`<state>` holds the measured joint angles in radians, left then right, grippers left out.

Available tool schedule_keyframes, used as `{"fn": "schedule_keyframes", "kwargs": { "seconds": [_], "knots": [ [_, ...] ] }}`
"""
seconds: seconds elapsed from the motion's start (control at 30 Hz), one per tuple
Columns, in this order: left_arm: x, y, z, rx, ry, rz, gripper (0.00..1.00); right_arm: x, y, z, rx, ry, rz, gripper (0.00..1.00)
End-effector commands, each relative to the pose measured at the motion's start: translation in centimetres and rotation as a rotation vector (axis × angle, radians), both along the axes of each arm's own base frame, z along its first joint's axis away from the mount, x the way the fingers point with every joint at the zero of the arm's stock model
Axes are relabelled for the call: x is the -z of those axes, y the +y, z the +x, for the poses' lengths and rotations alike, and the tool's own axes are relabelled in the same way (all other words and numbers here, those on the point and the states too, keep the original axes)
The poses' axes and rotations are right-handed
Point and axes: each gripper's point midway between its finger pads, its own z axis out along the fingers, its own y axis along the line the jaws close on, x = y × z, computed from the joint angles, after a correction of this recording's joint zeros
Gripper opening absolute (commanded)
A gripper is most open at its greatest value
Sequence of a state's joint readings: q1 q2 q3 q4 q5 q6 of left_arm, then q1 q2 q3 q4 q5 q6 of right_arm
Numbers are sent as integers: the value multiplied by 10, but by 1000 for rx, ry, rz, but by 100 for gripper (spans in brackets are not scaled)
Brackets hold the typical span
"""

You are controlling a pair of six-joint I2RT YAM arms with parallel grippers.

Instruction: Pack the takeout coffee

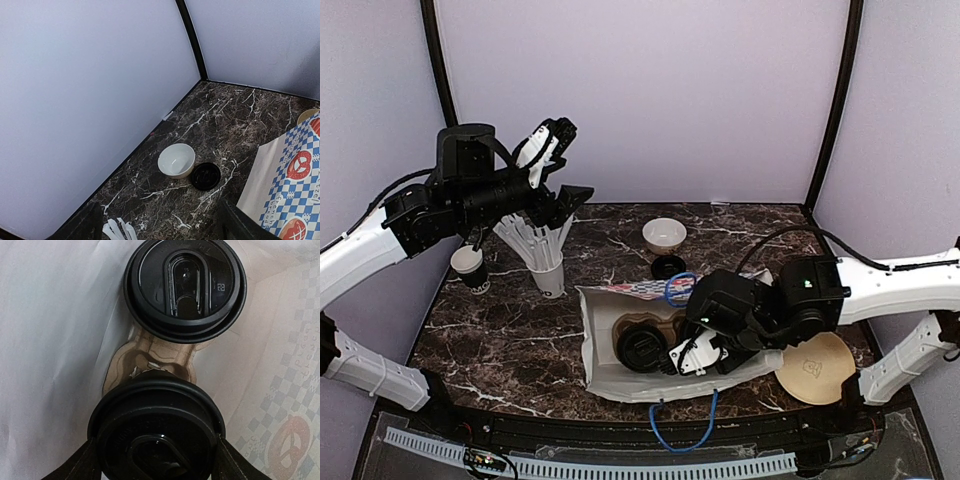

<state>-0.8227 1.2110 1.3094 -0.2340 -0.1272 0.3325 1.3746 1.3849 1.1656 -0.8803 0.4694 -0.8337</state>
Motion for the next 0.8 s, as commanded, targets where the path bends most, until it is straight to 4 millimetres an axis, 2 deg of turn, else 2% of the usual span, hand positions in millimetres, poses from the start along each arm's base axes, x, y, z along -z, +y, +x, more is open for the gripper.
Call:
{"fn": "schedule_keyframes", "kwargs": {
  "seconds": [0.0, 0.27, 0.43, 0.77],
  "knots": [
    [-13, 4, -3, 6, -34, -19, 81, 7, 5, 9, 14, -7, 18, 59],
    [-9, 4, 0, 6, -28, -9, 81, 16, 2, 19, 58, 42, 18, 59],
    [-7, 2, 0, 12, -24, -4, 81, 12, 7, 29, 105, 148, 40, 60],
    [-4, 9, 0, -1, -16, 33, 81, 25, 3, 63, 256, 385, 35, 58]
  ]
}}
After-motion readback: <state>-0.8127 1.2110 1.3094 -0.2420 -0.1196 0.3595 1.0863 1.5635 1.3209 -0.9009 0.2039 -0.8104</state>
